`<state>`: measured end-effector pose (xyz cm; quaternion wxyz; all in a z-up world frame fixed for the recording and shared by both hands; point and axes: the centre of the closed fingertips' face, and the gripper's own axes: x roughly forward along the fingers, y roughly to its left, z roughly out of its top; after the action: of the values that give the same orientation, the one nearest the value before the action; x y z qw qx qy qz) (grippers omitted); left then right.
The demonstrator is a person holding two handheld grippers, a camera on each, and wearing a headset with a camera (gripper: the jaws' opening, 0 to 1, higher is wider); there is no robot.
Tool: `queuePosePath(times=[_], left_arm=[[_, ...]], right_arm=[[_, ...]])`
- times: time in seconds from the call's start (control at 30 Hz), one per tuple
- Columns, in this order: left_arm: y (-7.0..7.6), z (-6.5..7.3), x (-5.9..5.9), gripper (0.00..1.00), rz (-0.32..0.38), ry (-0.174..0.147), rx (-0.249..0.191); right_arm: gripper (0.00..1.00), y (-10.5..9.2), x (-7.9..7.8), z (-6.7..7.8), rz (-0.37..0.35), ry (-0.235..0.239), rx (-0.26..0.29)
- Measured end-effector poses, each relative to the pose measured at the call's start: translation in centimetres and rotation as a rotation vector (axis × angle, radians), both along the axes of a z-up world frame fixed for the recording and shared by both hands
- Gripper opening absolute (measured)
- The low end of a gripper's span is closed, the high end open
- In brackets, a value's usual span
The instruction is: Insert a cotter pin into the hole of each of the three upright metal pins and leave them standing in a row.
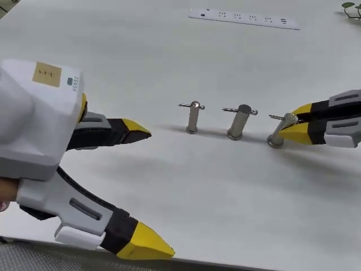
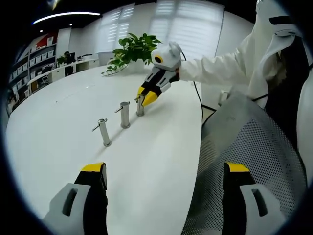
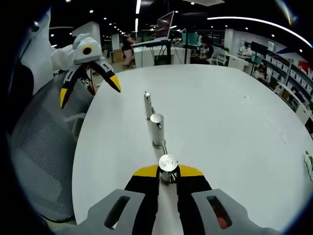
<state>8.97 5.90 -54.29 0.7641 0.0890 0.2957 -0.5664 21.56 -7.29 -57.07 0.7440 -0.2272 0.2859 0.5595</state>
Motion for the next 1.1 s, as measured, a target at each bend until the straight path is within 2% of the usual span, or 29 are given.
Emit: queuePosePath(times=[0.1,0.17,0.3,0.43,0.5,0.6,0.67,0.73,0.8,0.87,1.0,1.03,1.1], left_arm=[[0.4,-0.3,0.0,0.99,-0.003,0.001,0.011],[0.7,-0.5,0.1,0.99,-0.009,-0.014,0.014],[1.2,-0.4,0.3,0.99,-0.006,-0.008,0.007],[1.5,-0.5,0.6,0.99,-0.004,-0.011,0.009],[1.7,-0.4,0.7,0.99,-0.003,-0.014,0.008],[1.5,-0.1,0.8,0.99,0.010,-0.018,-0.003],[1.7,0.1,1.1,0.99,0.029,-0.017,-0.013],[1.6,0.5,1.5,0.99,0.056,-0.029,-0.022],[1.8,0.8,2.0,0.99,0.086,-0.034,-0.035],[2.3,1.1,2.6,0.99,0.123,-0.038,-0.051],[2.4,1.9,3.2,0.98,0.177,-0.048,-0.080],[2.6,1.9,3.3,0.98,0.186,-0.048,-0.081],[2.8,2.0,3.6,0.98,0.219,-0.045,-0.087]], right_arm=[[0.08,-0.1,-0.2,0.1,-0.004,0.004,0.006],[0.08,-0.4,0.1,0.0,-0.004,0.002,0.016],[0.08,-0.2,0.0,0.1,0.011,-0.012,0.015],[0.09,-0.4,0.2,0.0,-0.030,0.015,0.018],[0.10,-0.4,0.4,0.4,-0.048,0.012,0.037],[0.15,-0.3,0.3,1.6,-0.082,0.013,0.079],[0.17,-0.3,0.0,2.2,-0.092,0.010,0.086],[0.19,-0.5,-0.1,3.3,-0.116,-0.022,0.094],[0.21,-0.3,-0.2,4.7,-0.140,-0.058,0.126],[0.24,-0.1,-0.9,5.8,-0.154,-0.070,0.143],[0.35,0.4,-2.3,7.5,-0.181,-0.074,0.184],[0.38,0.1,-1.4,7.2,-0.201,-0.062,0.195],[0.42,0.2,-2.1,7.3,-0.217,-0.041,0.213]])
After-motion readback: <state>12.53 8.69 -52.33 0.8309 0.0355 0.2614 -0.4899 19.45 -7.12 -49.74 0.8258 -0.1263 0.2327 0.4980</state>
